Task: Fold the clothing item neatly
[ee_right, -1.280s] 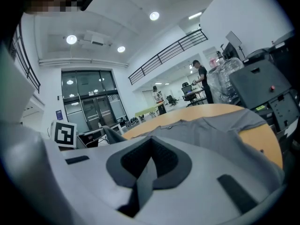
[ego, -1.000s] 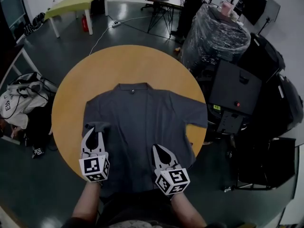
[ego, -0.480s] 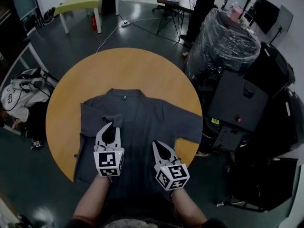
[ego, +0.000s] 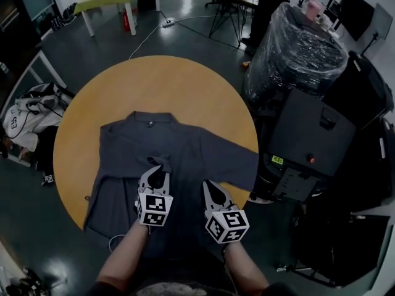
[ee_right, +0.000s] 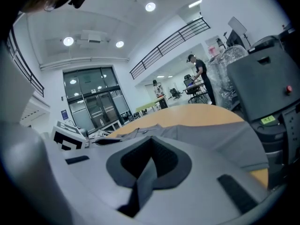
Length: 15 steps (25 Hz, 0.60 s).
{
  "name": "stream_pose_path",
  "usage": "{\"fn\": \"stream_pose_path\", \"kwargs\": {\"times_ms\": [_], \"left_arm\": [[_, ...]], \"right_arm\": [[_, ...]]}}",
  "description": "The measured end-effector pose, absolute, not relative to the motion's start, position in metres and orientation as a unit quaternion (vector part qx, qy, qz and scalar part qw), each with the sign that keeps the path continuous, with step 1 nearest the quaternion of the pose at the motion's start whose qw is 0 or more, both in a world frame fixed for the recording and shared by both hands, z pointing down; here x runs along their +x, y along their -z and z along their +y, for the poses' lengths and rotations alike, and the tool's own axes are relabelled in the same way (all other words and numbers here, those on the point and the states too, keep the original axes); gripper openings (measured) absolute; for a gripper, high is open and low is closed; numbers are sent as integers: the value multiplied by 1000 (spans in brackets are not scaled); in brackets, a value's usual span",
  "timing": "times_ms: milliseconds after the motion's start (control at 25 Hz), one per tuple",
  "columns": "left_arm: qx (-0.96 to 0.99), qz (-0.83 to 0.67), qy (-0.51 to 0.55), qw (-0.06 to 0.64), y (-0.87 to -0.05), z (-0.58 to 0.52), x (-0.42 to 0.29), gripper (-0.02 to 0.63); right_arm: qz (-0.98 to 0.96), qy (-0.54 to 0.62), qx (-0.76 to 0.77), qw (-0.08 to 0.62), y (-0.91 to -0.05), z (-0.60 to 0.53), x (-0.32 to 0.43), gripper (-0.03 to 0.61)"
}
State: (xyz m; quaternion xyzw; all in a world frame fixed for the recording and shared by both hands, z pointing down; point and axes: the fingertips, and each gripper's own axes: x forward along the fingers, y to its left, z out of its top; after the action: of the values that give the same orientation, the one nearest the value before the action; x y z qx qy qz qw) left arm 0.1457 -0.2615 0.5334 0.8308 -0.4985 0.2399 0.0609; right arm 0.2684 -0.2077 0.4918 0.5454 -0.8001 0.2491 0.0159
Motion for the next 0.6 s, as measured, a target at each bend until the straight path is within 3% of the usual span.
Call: {"fn": "stream_pose_path", "kwargs": {"times_ms": [320,400,480,600], "left_arm": [[835,-455,-306,46,-564,-250,172,49],[842,-428,-326,41,-573,-245,182,76],[853,-399,-334,53,-582,-237,193,151],[862,-375,-335,68,-588,-226,201,187]], "right_arm": [[-809,-257,528,24,-500,-207,268,-12],[-811,-259,524,30,-503,-204,267,-12],[-811,-260,522,34,-505,-201,267,-12],[-811,-261,522,37,-506,-198,267,-12]]}}
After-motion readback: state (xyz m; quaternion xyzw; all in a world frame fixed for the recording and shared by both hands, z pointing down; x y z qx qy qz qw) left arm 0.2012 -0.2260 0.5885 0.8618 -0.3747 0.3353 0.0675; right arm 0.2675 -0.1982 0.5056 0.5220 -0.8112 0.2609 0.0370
